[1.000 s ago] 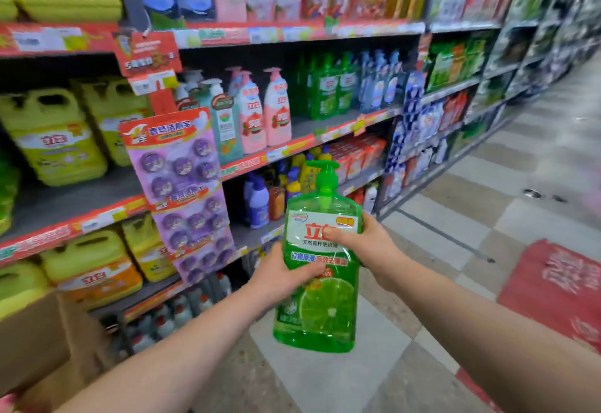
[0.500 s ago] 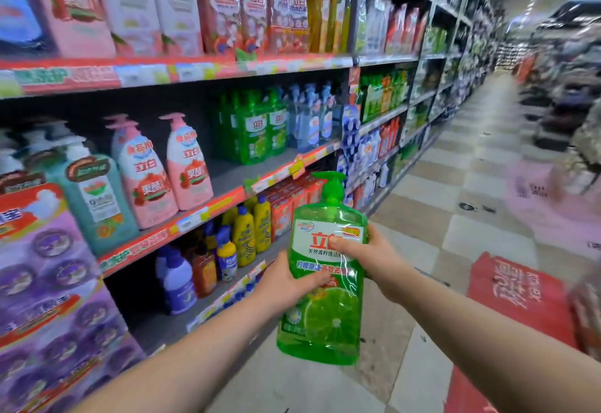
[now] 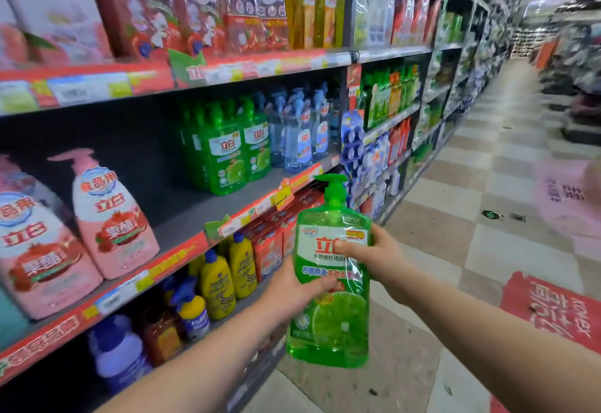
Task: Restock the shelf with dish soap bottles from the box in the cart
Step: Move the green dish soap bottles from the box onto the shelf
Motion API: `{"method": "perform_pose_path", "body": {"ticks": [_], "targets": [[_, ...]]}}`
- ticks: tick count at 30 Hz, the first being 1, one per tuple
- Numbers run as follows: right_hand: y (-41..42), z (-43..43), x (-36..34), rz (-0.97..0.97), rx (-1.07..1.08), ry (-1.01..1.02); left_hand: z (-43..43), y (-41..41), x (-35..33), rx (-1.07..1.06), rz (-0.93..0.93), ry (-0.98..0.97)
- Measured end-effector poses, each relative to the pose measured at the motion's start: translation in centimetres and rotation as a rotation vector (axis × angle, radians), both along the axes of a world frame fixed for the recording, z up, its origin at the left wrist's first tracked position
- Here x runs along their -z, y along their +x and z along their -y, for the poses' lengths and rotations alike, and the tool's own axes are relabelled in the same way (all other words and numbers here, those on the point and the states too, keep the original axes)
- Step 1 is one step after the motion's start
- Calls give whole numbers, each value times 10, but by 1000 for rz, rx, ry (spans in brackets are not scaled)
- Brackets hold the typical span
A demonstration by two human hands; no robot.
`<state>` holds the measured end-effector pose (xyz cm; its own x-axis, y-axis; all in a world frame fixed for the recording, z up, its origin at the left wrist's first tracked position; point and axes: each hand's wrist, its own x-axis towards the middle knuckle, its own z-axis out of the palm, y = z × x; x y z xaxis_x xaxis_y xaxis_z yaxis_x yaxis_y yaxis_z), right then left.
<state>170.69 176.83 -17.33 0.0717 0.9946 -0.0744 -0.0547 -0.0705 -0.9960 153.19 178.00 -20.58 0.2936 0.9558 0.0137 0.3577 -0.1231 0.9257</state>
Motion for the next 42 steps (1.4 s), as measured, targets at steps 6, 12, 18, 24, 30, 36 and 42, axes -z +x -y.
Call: {"method": "perform_pose_path", "body": {"ticks": [6,12,18,24,30,36,42], "targets": [[59,-101,-20,79,-94,26,-79,63,-8,-141,86,-12],[75,-192,-44,124,-283,86,-136,87,-27,-385,25,61],[51,-273,-55,151,-409,137,-200,68,-37,-580,-46,92],[19,-353,-73,220,-468,243,-283,38,-46,-665,-42,166],[-14,-421,-78,359,-454,375,-347,10,-49,-705,-40,212],[-27,-470,-68,410,-491,358,-388,3,-38,-770,-12,183],[-28,-499,-52,439,-563,260,-408,8,-18,-809,-25,119]]}}
